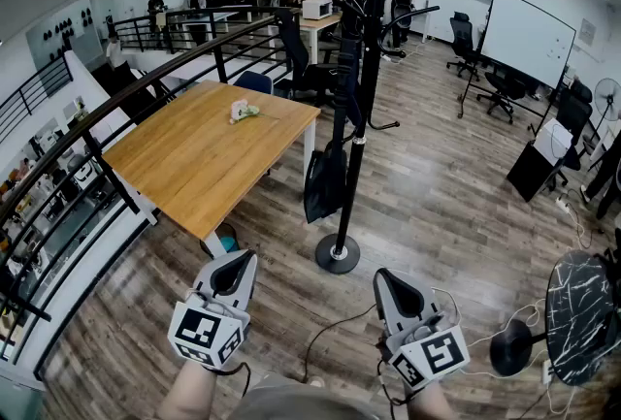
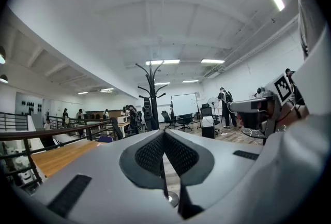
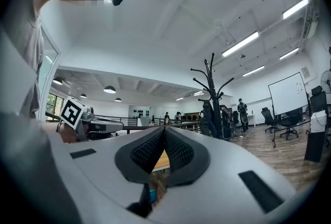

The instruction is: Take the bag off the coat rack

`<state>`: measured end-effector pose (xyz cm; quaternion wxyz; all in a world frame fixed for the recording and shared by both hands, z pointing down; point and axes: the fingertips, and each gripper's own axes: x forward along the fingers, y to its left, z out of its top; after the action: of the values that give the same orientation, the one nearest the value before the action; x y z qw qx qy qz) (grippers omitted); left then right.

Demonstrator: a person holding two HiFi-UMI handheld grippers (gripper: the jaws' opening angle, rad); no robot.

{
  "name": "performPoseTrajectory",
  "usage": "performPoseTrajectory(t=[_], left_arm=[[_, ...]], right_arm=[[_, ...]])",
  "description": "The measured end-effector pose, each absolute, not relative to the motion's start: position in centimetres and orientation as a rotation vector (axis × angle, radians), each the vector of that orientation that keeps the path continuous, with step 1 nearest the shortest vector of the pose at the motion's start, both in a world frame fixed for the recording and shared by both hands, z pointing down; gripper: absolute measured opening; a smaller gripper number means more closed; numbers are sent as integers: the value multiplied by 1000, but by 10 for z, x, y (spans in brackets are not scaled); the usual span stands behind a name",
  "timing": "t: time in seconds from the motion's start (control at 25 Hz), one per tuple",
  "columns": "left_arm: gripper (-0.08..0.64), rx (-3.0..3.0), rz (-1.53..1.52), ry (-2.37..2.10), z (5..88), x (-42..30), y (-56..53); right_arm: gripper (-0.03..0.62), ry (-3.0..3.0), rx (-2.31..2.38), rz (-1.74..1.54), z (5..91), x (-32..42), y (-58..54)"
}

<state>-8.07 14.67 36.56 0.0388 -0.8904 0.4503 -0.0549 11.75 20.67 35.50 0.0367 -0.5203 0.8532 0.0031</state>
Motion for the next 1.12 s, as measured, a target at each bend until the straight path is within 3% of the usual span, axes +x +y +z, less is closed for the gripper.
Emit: performPoseTrajectory(t=[0.68, 0.76, 0.8, 0.84, 1.12], left_arm=[[15, -2690, -134, 1455, 368, -81, 146], [17, -2645, -74, 1502, 362, -86, 147], [40, -2633, -46, 1514, 360, -87, 146], [83, -2632, -26, 1518, 358, -88, 145], [126, -2640, -107, 1514, 368, -91, 138]], right_arm=[[34, 2583, -1528, -16, 354, 122, 207], [162, 2552, -1546, -9, 351, 126, 206], [194, 2535, -1558, -10, 351, 129, 205], [196, 2521, -1567, -15, 351, 132, 203], [196, 2543, -1540, -52, 358, 128, 189]])
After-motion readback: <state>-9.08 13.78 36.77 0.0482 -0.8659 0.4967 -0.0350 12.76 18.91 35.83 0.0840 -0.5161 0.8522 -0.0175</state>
